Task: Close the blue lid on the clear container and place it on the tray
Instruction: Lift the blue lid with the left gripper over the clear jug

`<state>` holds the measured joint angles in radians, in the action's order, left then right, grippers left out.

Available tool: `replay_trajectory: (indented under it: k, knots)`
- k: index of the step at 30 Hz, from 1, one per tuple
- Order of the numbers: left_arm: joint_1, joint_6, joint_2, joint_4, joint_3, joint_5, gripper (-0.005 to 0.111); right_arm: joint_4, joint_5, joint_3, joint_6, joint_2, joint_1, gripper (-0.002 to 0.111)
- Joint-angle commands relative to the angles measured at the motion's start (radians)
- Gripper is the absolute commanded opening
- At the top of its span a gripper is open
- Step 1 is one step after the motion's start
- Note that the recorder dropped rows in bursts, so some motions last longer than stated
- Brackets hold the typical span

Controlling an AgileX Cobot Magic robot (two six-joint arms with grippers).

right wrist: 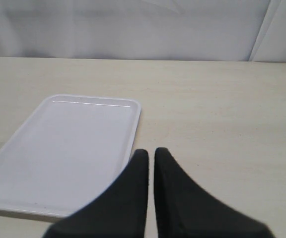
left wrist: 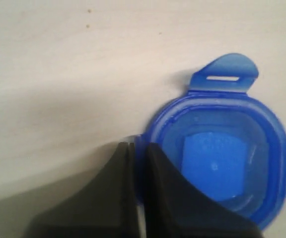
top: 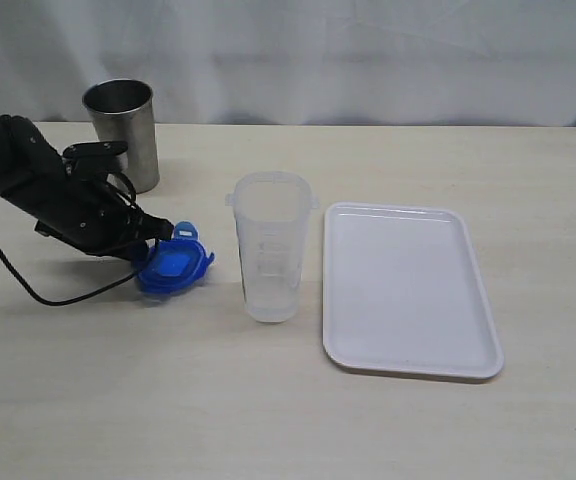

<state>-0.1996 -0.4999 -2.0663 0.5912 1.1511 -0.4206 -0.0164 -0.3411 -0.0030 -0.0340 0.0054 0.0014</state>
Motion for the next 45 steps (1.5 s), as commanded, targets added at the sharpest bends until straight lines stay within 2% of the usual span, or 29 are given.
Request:
replay_trajectory:
  k: [1,8,16,20,26,31,36,39,43,45]
  knots:
    - [-0.005,-0.026,0.002,-0.006,0.001,-0.049,0.000,-0.002,-0.002,0.003,0.005,-0.005,0.001,0.005]
    - [-0.005,-0.028,0.071,-0.012,0.001,-0.085,0.000,-0.002,-0.002,0.003,0.005,-0.005,0.001,0.005]
    - [-0.005,-0.034,0.233,-0.070,0.001,-0.153,0.000,-0.002,-0.002,0.003,0.005,-0.005,0.001,0.005]
    - [-0.005,-0.081,0.358,-0.082,0.001,-0.213,0.000,-0.002,-0.002,0.003,0.005,-0.005,0.001,0.005]
    - [-0.024,-0.151,0.464,-0.081,0.001,-0.212,0.000,-0.002,-0.002,0.003,0.005,-0.005,0.001,0.005]
    - [-0.127,-0.376,0.550,-0.087,0.001,-0.034,0.000,-0.002,-0.002,0.003,0.005,-0.005,0.001,0.005]
    - [-0.202,-0.410,0.553,-0.243,0.001,0.246,0.000,-0.002,-0.002,0.003,0.005,-0.005,0.001,0.005]
    - [-0.241,-0.462,0.549,-0.309,0.001,0.318,0.000,-0.002,-0.002,0.003,0.005,-0.005,0.001,0.005]
    - [-0.332,-0.473,0.506,-0.646,0.001,0.434,0.000,-0.002,-0.002,0.003,0.005,-0.005,0.001,0.005]
    - [-0.348,-0.473,0.474,-0.765,0.001,0.434,0.000,-0.002,-0.002,0.003,0.005,-0.005,0.001,0.005]
